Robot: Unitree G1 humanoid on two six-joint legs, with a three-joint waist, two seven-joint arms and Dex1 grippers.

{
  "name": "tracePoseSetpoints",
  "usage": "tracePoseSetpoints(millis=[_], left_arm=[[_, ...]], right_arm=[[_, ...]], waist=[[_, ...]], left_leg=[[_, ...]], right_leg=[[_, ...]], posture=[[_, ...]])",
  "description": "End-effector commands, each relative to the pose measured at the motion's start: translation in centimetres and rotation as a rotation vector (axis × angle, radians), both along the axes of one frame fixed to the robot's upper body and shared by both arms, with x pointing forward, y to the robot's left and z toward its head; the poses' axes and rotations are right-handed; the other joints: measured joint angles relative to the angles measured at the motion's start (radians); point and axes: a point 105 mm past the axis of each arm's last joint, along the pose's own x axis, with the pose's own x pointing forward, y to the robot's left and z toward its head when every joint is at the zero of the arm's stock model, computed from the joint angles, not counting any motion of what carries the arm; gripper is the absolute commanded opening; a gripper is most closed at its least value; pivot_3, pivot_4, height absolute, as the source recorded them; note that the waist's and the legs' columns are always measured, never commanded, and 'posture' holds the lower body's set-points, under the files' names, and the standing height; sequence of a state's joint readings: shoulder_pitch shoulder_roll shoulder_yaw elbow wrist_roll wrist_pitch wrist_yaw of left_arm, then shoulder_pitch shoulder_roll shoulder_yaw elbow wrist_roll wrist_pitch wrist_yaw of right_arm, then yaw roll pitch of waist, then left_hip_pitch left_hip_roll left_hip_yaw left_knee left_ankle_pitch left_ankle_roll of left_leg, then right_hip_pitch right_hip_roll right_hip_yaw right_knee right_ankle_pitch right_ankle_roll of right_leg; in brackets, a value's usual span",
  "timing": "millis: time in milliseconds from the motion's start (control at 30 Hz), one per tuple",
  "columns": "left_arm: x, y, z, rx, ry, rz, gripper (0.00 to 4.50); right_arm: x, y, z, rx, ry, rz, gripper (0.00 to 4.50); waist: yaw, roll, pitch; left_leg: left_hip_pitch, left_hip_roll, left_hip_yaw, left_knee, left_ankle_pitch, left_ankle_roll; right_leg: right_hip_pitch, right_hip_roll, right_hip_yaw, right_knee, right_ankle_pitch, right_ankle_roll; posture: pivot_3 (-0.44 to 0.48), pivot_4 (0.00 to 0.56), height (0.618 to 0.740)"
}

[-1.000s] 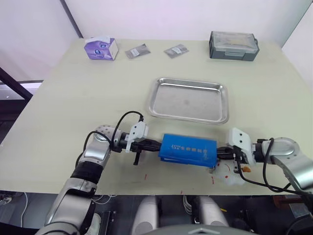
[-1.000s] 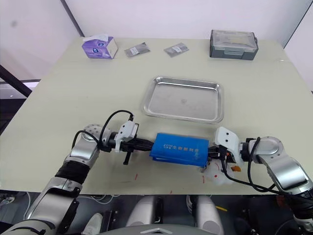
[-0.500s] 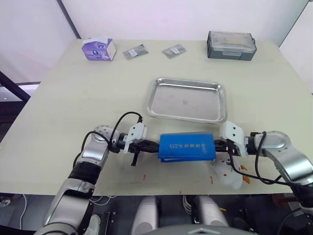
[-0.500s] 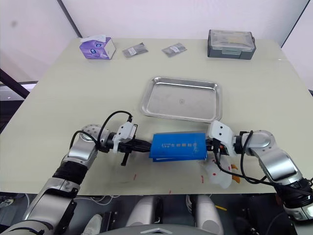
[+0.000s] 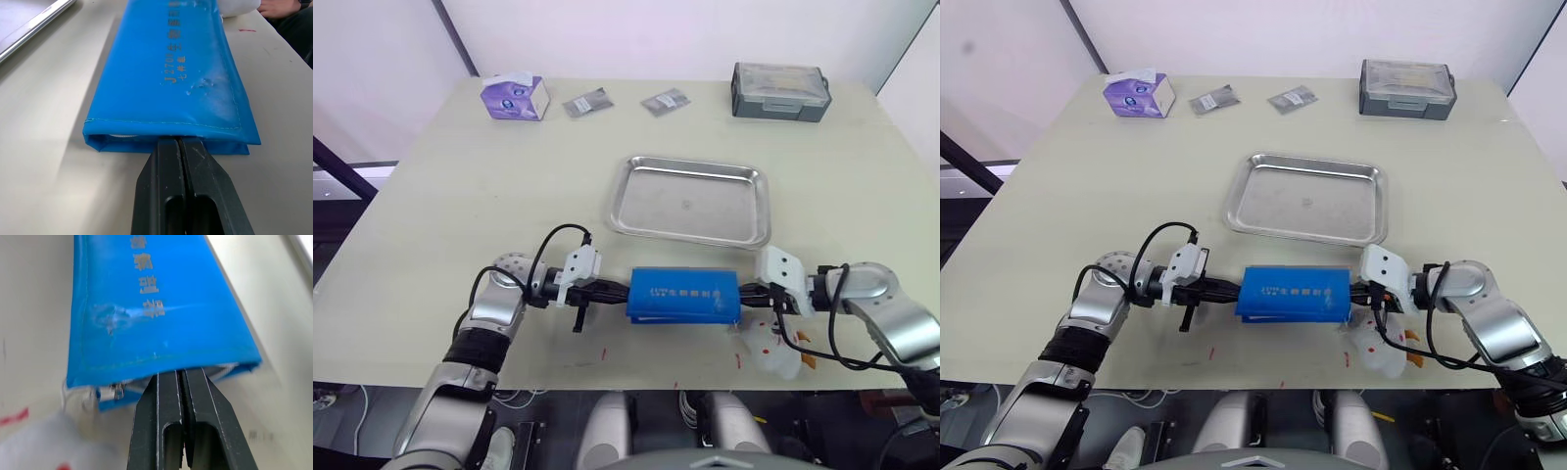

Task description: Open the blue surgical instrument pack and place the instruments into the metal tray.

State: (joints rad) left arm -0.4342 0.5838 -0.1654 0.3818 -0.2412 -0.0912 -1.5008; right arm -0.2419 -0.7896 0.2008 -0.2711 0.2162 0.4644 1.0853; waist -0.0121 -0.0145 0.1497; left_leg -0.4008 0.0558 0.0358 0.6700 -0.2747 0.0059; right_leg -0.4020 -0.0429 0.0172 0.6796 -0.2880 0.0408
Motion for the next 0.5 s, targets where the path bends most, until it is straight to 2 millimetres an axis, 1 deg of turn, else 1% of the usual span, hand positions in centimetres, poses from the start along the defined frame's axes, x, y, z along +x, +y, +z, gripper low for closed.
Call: tracePoseSetpoints(millis=[33, 267, 400, 500], left_arm=[[-0.1, 0.1, 0.8, -0.024, -0.024, -0.005, 0.00], [0.1, 1.0, 1.4, -0.035, -0.032, 0.024, 0.00], [-0.1, 1.8, 2.7, -0.105, -0.042, 0.056, 0.00], [-0.6, 2.6, 3.7, -0.140, -0.043, 0.074, 0.00]], right_arm=[[0.2, -1.1, 1.3, 0.003, -0.056, -0.017, 0.06], [-0.7, -2.9, 2.4, 0.049, -0.064, -0.046, 0.06], [-1.2, -3.4, 3.7, 0.126, -0.112, -0.085, 0.06], [-2.4, -3.6, 4.6, 0.198, -0.126, -0.112, 0.06]], waist=[[0.000, 0.000, 0.000], [0.000, 0.000, 0.000], [0.000, 0.000, 0.000], [0.000, 0.000, 0.000]], left_leg=[[0.000, 0.000, 0.000, 0.000, 0.000, 0.000], [0.000, 0.000, 0.000, 0.000, 0.000, 0.000], [0.000, 0.000, 0.000, 0.000, 0.000, 0.000], [0.000, 0.000, -0.001, 0.000, 0.000, 0.000]], right_leg=[[0.000, 0.000, 0.000, 0.000, 0.000, 0.000], [0.000, 0.000, 0.000, 0.000, 0.000, 0.000], [0.000, 0.000, 0.000, 0.000, 0.000, 0.000], [0.000, 0.000, 0.000, 0.000, 0.000, 0.000]], posture=[[0.000, 0.150, 0.738], [0.000, 0.150, 0.738], [0.000, 0.150, 0.738], [0.000, 0.150, 0.738]])
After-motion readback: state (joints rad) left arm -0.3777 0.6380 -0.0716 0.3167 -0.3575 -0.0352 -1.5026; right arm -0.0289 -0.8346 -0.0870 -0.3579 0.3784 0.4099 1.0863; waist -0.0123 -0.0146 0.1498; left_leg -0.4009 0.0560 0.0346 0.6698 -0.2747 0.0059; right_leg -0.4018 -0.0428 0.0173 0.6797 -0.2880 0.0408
